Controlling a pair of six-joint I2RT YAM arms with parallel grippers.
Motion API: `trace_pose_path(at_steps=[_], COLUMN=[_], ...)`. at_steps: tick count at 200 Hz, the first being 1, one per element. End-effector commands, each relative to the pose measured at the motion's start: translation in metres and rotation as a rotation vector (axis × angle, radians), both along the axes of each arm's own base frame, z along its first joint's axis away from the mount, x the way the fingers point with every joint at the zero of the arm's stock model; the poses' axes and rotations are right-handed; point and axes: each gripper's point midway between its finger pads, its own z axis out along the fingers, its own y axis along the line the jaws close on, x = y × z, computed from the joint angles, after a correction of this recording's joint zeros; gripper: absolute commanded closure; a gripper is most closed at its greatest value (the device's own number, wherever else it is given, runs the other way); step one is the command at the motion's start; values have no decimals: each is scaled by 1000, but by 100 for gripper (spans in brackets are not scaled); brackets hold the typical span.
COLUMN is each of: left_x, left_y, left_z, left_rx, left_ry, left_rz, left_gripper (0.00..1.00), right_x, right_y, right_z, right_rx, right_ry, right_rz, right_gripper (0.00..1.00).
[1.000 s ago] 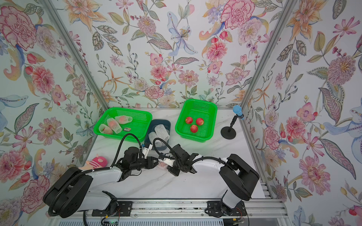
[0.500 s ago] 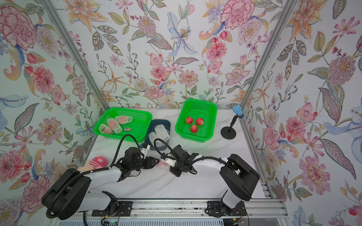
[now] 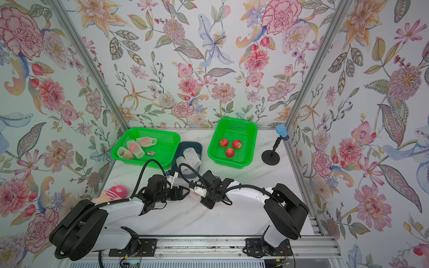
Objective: Remove foam nets from apples
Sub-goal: Remove the foam net from the apple, then place the foam net into the storage box.
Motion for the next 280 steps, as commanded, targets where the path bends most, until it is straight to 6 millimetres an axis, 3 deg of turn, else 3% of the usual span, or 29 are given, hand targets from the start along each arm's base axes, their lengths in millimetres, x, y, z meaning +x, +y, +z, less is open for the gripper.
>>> trace_pose_path(at_steps=[1,62,98,139,165,186,219,253,270,280], left_x=[7,10,9,7,6,4,-3,-5,-7,-8], left_y=[-6,-11,-11,-9,-8,-5,9,26,31,33], left_z=[16,18,21,19,19,21,23,30,33,34], left_rx=[-36,-51,-55,-45,-48,-44,14,79,89,92], left_ry=[-41,-46,-53,-51,-50,-55,-69,-98,-105,-108], left_rz=[-19,-33,-36,-36,-34,-29,2,49,63,68], left_gripper=[24,20,18,18,18,17,1,1,1,1], right_x=[-12,-45,-38,25,70,109,158,198,213,221], right_y=[-8,-12,-10,-16,-4,11,45,82,95,100], right_z=[12,29,59,102,119,114,100,94,89,83], right_rx=[-45,-78,-3,83,113,100,102,152,164,159], right_ry=[22,125,91,0,-39,-49,-44,-26,-17,-10], right_rz=[4,74,64,-110,-184,-233,-271,-310,-331,-341], right_gripper=[96,97,100,98,98,96,92,86,73,59])
